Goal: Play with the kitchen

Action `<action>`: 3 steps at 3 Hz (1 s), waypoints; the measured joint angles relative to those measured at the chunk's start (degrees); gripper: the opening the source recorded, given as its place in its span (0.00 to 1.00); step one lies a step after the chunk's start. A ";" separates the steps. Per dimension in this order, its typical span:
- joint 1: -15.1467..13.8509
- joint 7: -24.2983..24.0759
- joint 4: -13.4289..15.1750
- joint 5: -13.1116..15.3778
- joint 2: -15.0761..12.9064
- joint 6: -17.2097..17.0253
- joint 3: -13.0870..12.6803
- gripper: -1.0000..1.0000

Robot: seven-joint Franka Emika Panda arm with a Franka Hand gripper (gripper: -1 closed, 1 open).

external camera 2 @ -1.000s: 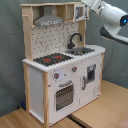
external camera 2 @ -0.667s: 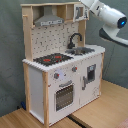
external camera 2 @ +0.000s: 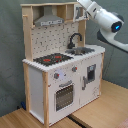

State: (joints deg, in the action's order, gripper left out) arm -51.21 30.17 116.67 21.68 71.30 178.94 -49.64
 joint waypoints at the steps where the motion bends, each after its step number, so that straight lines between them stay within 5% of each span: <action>1: -2.31 -5.73 -0.63 0.00 2.52 -1.97 -0.46 1.00; 3: -6.64 -16.40 -3.53 -0.01 6.55 -6.85 -1.68 1.00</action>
State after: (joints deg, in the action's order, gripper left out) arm -57.86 13.77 113.14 21.67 77.85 172.09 -51.31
